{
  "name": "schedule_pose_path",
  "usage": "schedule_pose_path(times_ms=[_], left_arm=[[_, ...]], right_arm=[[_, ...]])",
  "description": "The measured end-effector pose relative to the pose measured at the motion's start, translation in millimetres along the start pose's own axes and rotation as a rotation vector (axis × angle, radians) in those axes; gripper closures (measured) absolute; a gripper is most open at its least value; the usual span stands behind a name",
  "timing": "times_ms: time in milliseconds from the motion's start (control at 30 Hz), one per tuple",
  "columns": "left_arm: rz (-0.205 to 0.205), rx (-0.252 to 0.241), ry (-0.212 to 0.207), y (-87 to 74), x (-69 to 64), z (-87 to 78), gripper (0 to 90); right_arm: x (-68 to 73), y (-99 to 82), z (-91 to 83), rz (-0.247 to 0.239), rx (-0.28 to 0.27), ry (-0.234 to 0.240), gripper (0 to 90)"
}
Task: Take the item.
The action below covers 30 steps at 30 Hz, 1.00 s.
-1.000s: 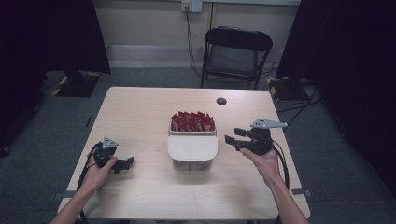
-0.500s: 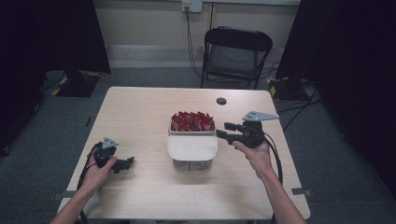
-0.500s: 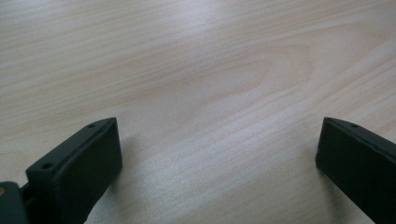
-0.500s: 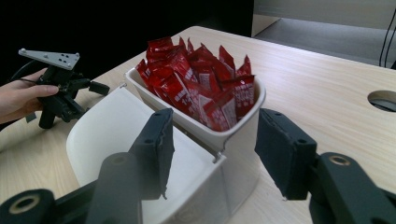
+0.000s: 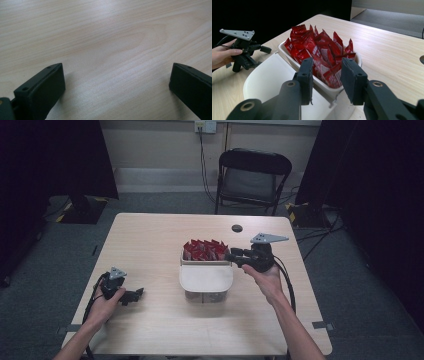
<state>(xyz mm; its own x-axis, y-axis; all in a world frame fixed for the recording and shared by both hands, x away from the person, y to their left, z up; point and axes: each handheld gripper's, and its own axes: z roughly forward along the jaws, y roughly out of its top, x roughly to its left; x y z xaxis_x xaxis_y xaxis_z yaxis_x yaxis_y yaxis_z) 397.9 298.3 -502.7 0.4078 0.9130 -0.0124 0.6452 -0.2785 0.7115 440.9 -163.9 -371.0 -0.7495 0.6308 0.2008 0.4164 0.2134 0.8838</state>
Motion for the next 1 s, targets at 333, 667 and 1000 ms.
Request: schedule_pose_path(times_ms=[333, 667, 1000], left_arm=[[0.0, 0.0, 0.0, 0.0, 0.0, 0.0, 0.0], [0.0, 0.0, 0.0, 0.0, 0.0, 0.0, 0.0], [0.001, 0.0, 0.0, 0.0, 0.1, 0.0, 0.0]], right_arm=[[-2.9, -6.0, 11.0, 0.02, 0.021, -0.021, 68.3], [-2.8, -7.6, 15.5, 0.016, 0.024, -0.015, 81.3], [-4.9, -6.5, 19.3, 0.028, 0.019, -0.022, 81.0]])
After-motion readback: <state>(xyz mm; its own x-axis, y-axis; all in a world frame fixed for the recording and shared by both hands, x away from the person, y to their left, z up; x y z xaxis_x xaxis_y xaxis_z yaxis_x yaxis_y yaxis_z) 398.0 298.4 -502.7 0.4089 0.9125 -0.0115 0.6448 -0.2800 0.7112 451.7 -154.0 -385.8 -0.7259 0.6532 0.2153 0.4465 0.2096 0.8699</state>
